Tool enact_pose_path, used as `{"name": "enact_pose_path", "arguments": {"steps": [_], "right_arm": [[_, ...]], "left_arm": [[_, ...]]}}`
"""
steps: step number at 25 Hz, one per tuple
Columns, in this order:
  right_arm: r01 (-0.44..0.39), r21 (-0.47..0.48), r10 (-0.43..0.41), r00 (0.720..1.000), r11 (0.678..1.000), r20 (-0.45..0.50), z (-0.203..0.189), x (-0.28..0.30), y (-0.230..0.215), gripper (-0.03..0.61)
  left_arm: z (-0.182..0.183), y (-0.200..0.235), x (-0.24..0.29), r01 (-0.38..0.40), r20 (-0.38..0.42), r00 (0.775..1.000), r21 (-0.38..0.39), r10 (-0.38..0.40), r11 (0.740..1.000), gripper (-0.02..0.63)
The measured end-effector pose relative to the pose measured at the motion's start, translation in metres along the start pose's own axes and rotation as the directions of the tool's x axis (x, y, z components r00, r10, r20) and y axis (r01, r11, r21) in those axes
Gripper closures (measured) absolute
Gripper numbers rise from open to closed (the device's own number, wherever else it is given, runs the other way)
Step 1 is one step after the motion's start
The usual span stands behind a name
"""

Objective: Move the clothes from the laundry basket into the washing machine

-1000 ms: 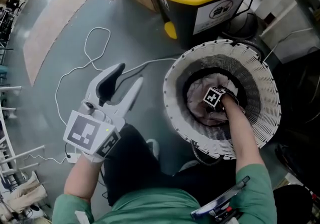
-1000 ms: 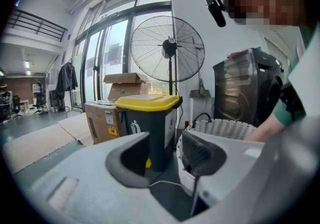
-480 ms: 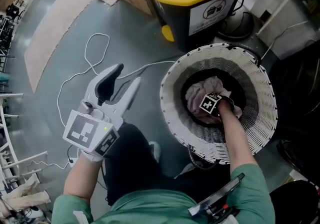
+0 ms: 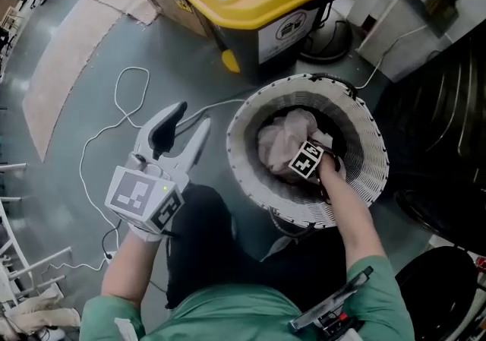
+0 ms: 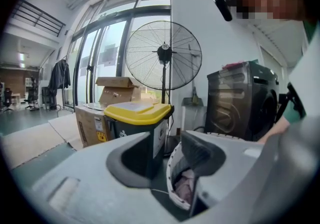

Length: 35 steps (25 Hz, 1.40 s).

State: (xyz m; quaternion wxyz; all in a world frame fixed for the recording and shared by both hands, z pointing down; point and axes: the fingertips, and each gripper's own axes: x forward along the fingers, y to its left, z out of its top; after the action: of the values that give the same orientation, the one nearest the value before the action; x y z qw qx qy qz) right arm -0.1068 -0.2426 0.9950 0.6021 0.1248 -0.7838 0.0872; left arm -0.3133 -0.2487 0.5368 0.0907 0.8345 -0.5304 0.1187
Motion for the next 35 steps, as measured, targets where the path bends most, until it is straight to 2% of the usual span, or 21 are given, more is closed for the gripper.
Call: {"name": "enact_pose_path", "arguments": {"steps": [5,11,16,24,30,35], "right_arm": [[0.118,0.140,-0.141,0.977,0.983,0.161,0.035,-0.105,-0.020,0.499],[0.213,0.185,-0.261,0.921,0.959,0.290,0.069,-0.248,-0.018,0.499],[0.241,0.221,-0.309,0.879,0.945,0.362,0.086,-0.381,0.010,0.499],[0.304,0.296,-0.407,0.820,0.906,0.404,0.082,-0.577,0.055,0.499],[0.371,0.364,-0.505,0.757,0.854,0.414,0.060,-0.694,0.077,0.499],[0.412,0.446,-0.592,0.690,0.794,0.417,0.049,-0.777,0.098,0.499]], "left_arm": [[0.053,-0.016,-0.012,0.040,-0.037,0.998,-0.026,-0.041,0.999,0.425],[0.139,-0.037,-0.040,0.055,-0.051,0.997,-0.001,-0.055,0.999,0.425],[0.214,-0.062,-0.074,0.068,-0.087,0.994,0.025,-0.065,0.997,0.425],[0.329,-0.105,-0.130,0.080,-0.118,0.990,0.060,-0.073,0.995,0.427],[0.381,-0.145,-0.159,0.114,-0.131,0.986,0.078,-0.103,0.990,0.427],[0.416,-0.176,-0.173,0.178,-0.093,0.981,0.088,-0.170,0.980,0.428]]}}
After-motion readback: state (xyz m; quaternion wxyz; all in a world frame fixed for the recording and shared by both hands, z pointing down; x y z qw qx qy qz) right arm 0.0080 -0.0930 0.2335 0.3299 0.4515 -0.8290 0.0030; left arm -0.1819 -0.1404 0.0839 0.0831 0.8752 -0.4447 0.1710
